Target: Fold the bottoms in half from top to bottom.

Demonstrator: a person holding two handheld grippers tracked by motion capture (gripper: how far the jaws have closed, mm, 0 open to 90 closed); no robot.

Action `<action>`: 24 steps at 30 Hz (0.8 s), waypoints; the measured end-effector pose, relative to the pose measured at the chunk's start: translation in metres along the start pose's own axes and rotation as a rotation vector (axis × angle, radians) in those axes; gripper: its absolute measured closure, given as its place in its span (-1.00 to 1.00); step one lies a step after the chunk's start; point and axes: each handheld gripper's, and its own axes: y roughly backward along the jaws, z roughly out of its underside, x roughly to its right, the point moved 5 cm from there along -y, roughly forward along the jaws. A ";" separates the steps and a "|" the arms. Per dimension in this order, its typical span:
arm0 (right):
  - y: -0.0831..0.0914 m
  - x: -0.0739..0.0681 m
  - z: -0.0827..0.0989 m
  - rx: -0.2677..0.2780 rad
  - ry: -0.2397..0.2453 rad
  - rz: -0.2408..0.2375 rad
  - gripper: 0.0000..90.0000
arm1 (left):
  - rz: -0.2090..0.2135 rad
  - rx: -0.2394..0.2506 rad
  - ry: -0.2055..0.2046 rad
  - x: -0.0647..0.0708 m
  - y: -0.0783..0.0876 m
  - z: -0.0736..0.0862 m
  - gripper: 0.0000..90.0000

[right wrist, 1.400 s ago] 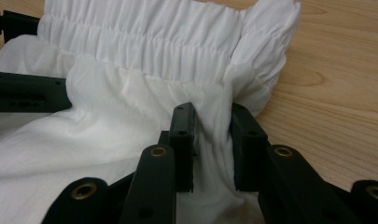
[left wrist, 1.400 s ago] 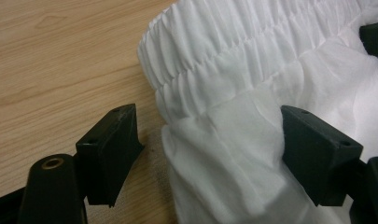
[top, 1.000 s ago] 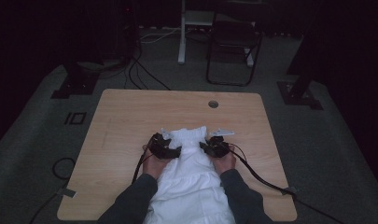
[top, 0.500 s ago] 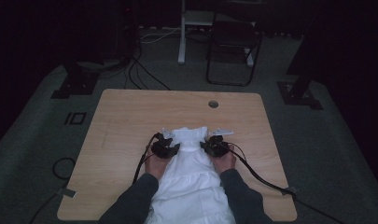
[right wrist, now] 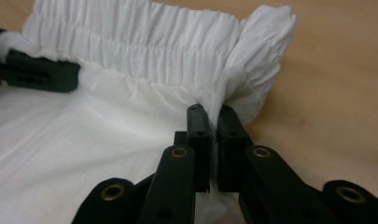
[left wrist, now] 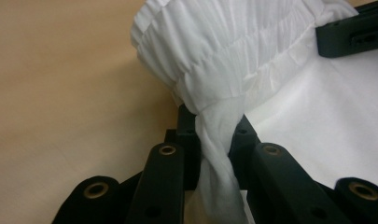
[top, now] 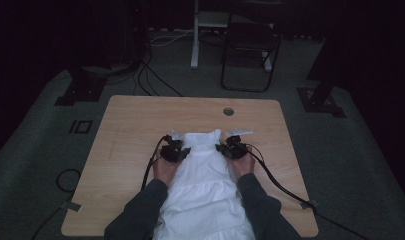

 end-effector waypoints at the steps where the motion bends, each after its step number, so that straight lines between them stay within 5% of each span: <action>1: 0.000 0.000 0.000 0.000 0.000 0.000 0.92 | 0.000 0.000 0.000 0.000 0.000 0.000 0.78; 3: 0.009 0.002 -0.029 0.037 0.034 0.013 0.91 | -0.025 0.050 -0.034 -0.006 0.015 -0.034 0.78; 7: 0.024 0.003 -0.065 0.095 0.053 0.028 0.92 | -0.035 0.101 -0.051 -0.011 0.030 -0.063 0.78; 8: 0.028 0.003 -0.073 0.109 0.055 0.031 0.91 | -0.052 0.148 -0.073 -0.014 0.045 -0.088 0.78; 9: 0.043 0.002 -0.099 0.165 0.069 0.046 0.91 | -0.053 0.175 -0.084 -0.015 0.052 -0.101 0.78; 14: 0.084 -0.006 -0.152 0.325 0.100 0.087 0.91 | -0.065 0.296 -0.097 -0.013 0.092 -0.151 0.78; 18: 0.099 -0.013 -0.161 0.322 0.136 0.071 0.91 | -0.055 0.301 -0.112 -0.008 0.103 -0.148 0.78; 24: 0.112 -0.032 -0.129 0.280 0.190 0.021 0.91 | -0.001 0.280 -0.139 0.005 0.119 -0.120 0.78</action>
